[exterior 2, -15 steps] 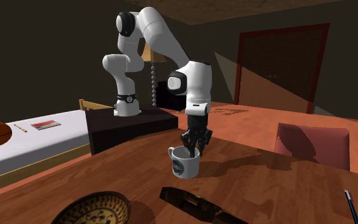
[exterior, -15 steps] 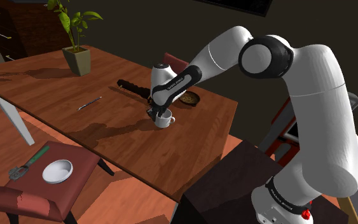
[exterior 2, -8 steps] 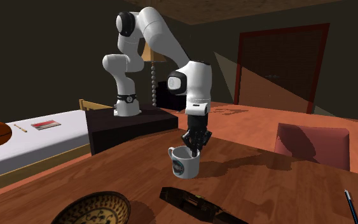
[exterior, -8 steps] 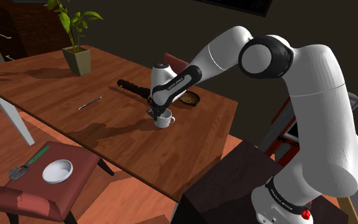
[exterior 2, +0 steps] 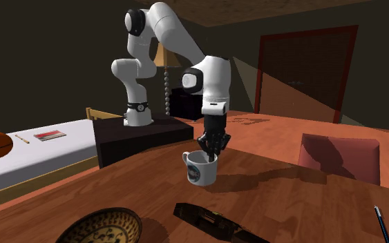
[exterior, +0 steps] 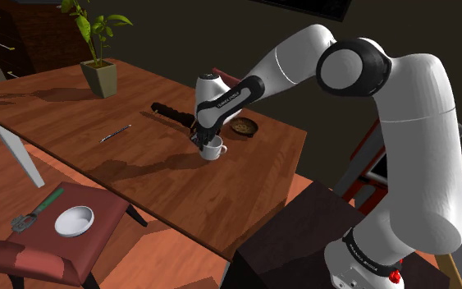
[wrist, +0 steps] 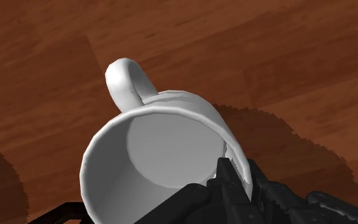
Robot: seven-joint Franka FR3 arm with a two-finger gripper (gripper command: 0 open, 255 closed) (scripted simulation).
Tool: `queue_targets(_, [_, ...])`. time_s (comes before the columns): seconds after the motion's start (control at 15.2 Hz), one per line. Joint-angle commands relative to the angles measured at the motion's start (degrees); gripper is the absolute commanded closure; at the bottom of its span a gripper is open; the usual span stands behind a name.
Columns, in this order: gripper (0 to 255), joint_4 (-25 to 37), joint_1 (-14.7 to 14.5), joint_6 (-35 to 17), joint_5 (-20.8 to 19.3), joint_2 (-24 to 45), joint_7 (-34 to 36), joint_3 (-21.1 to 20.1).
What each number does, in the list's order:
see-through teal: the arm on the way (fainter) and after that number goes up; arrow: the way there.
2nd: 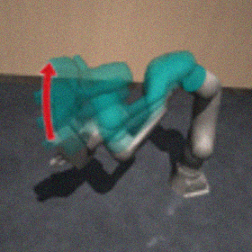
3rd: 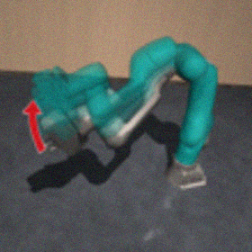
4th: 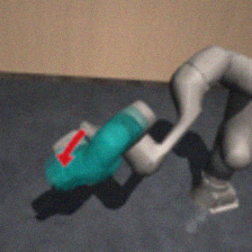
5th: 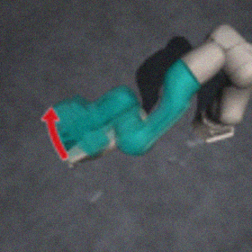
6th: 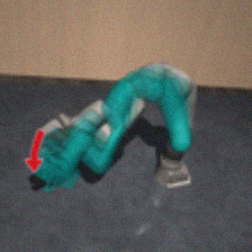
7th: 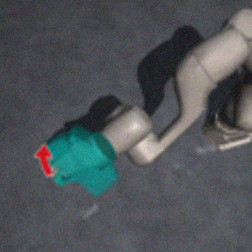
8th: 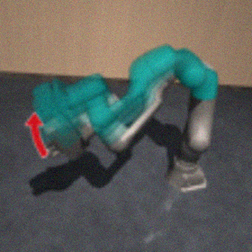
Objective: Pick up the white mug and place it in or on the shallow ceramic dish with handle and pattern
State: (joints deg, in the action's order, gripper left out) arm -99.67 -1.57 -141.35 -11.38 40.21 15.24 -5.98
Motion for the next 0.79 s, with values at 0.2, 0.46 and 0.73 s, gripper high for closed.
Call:
queue_targets(0.2, [255, -0.6, 0.3, 2.3, 0.5, -3.0, -0.4, -0.5])
queue_targets(0.46, [255, -0.8, 0.5, 4.4, 0.9, -5.2, -0.8, -0.8])
queue_targets(0.73, [255, -0.7, 0.7, 6.4, 1.3, -7.2, -1.2, -1.1])
